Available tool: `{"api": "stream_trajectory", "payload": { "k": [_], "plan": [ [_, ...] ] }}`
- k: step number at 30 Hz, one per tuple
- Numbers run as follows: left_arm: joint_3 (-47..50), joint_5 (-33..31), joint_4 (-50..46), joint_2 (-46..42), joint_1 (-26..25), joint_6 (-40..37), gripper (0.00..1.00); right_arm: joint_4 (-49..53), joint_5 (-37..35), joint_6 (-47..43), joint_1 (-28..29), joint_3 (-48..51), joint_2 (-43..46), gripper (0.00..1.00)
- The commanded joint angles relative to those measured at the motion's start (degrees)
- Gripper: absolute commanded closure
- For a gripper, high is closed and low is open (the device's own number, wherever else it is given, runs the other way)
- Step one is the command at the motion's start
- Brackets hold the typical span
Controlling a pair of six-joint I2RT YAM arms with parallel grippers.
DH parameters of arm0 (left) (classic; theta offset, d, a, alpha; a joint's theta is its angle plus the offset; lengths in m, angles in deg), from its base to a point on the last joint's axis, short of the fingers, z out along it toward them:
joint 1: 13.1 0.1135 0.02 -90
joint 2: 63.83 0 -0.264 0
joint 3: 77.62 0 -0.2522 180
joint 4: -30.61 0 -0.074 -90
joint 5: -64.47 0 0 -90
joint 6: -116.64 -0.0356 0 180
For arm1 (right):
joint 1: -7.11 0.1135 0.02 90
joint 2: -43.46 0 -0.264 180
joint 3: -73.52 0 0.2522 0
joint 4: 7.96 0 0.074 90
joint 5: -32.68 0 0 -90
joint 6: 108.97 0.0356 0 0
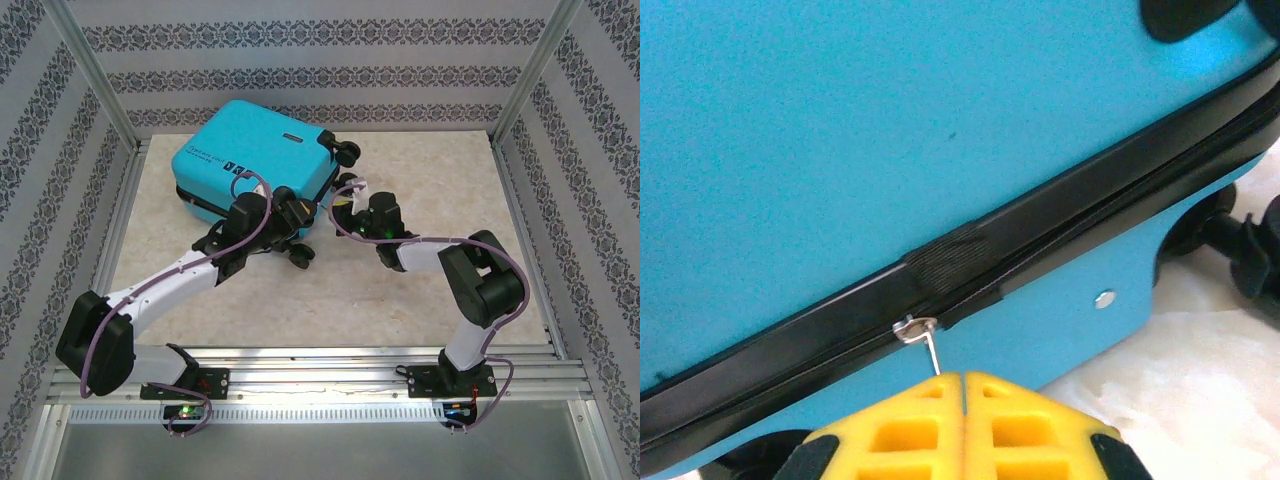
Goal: Pack the luggage
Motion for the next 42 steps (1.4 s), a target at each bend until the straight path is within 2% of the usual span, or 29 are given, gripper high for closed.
{"api": "stream_trajectory", "payload": {
  "k": [1,6,16,20,24,29,31,35,42],
  "plan": [
    [0.79,2.43,-0.12,-4.13,0.8,-13.91,0.89,2.56,-8.84,-0.3,-3.37,-1.54,-0.55,1.0],
    [-0.62,2.81,-4.47,-7.45,1.57,-17.04,0.89,2.82,-10.82,0.58,-5.2,-3.23,-2.05,1.0],
    [0.01,3.84,-6.35,-11.98,4.81,-16.67,0.9,2.32,-10.51,1.38,-9.04,-3.92,-3.03,1.0],
    [-0.53,6.16,-10.06,-13.28,10.76,-16.04,0.91,2.49,-10.51,1.2,-9.81,-3.14,-2.46,1.0],
    [-1.11,11.78,-13.29,-13.96,18.21,-16.19,0.91,2.24,-10.75,1.2,-10.08,-2.11,-2.11,1.0],
    [-2.85,15.72,-17.76,-13.83,22.84,-18.84,0.92,1.59,-10.4,1.72,-10.1,-0.44,-1.07,1.0],
    [-2.83,16.54,-17.87,-14.02,23.57,-19.04,0.92,-0.15,-6.49,1.76,-10.11,0.28,-0.96,1.0],
    [-2.86,19.03,-17.07,-13.85,24.02,-19.5,0.92,-6.25,5.97,0.09,-8.55,1.66,-1.66,1.0],
    [-3.41,19.8,-17.65,-14.63,24.12,-21.05,0.92,-11.61,6.99,-2.17,-4.16,3.5,-3.02,0.98]
  ]
}}
